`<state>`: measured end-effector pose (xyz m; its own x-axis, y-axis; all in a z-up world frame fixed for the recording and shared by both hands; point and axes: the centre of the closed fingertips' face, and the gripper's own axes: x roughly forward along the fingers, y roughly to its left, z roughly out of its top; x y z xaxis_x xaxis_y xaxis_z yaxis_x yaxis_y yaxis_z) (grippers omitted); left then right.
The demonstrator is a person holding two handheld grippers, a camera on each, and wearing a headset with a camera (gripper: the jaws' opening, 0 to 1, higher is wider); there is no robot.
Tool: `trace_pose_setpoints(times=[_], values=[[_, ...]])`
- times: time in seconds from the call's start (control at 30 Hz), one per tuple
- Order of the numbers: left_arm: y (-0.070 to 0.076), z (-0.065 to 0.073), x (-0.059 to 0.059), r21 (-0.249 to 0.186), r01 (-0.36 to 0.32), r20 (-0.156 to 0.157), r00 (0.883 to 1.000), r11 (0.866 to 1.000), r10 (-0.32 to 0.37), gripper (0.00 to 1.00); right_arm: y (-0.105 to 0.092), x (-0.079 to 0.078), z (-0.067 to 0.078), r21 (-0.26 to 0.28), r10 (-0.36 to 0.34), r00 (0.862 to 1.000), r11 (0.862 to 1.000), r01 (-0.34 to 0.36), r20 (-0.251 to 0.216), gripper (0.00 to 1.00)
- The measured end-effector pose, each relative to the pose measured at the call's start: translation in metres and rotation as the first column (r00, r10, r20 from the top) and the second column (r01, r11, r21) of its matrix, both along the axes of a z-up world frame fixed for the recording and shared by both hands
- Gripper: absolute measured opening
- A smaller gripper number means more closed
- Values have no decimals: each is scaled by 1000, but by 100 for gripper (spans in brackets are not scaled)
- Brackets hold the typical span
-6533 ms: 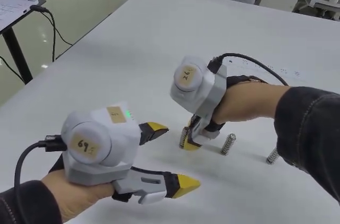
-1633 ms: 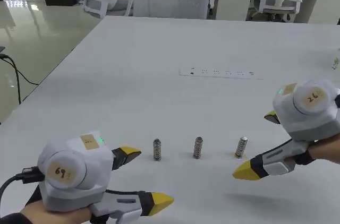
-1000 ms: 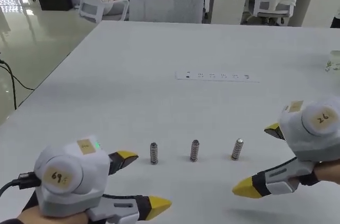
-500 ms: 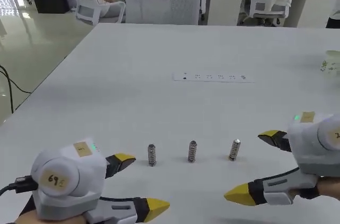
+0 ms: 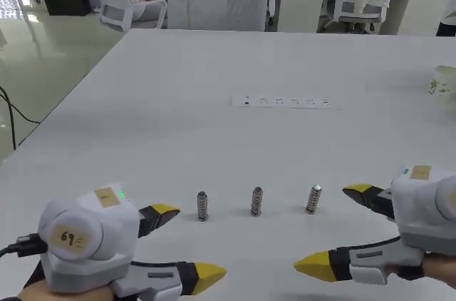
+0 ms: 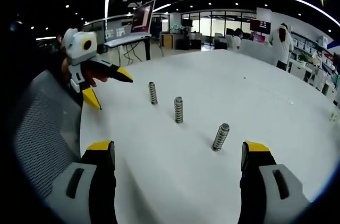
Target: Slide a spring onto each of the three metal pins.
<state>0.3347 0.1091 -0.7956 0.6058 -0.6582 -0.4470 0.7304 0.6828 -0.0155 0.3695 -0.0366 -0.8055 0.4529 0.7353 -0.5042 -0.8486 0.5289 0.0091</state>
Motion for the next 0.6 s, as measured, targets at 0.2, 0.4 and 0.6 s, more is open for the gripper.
trace_pose_setpoints(times=[0.2,0.4,0.6], values=[[1,0,1,-11,-9,-3,1000,1000,9,64,1,-4,-5,37,4,1000,999,-3,-21,99],[2,0,2,-11,-14,-2,1000,1000,14,64,1,-2,-3,47,-5,1000,999,5,-10,99],[3,0,2,-11,-22,-4,1000,1000,22,65,-1,0,2,60,-22,1000,998,21,3,99]])
